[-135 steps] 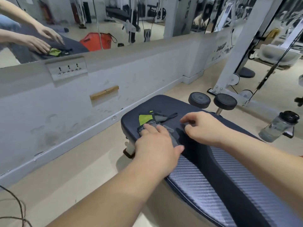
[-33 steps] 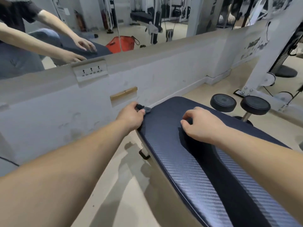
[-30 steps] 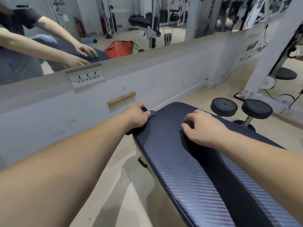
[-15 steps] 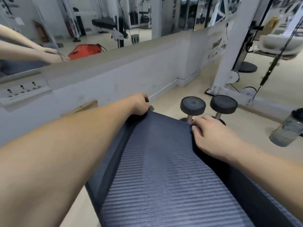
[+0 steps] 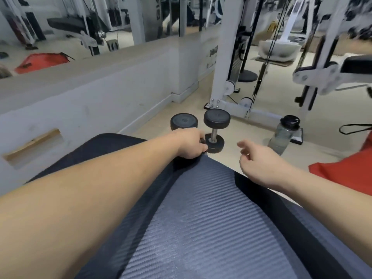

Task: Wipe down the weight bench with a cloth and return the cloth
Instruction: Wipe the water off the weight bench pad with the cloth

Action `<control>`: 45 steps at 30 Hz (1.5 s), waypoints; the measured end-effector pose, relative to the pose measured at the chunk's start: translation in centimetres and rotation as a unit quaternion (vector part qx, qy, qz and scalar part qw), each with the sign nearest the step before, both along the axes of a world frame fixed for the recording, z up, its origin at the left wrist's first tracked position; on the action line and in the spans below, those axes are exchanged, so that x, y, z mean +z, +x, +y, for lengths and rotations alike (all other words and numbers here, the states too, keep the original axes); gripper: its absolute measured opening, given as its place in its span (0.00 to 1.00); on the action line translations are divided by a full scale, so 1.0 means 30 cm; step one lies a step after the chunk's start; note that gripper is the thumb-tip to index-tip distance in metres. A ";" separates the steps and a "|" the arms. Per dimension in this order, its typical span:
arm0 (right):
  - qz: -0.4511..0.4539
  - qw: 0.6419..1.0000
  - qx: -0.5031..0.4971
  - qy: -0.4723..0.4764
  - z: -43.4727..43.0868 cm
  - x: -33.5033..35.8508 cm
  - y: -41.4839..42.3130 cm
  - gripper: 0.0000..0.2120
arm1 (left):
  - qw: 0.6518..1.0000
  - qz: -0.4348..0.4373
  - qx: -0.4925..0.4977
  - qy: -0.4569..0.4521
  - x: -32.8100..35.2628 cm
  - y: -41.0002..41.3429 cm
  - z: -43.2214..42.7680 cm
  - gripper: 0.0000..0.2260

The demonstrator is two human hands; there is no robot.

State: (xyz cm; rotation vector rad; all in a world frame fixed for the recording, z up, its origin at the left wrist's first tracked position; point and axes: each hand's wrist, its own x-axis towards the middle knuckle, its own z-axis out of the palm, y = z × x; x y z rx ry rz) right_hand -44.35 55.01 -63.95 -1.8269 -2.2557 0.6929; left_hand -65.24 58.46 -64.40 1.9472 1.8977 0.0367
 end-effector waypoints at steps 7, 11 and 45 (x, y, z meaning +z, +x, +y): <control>0.024 0.994 -0.080 -0.066 -0.126 0.032 0.394 0.27 | 0.981 -0.042 -0.183 -0.056 -0.002 0.659 -0.166 0.09; 0.030 0.990 -0.106 -0.089 -0.207 0.052 0.667 0.28 | 0.980 -0.047 -0.185 -0.052 -0.002 0.944 -0.251 0.08; -0.153 0.908 -0.389 -0.029 -0.679 -0.013 2.132 0.12 | 0.922 -0.236 -0.291 0.099 -0.026 2.086 -0.620 0.20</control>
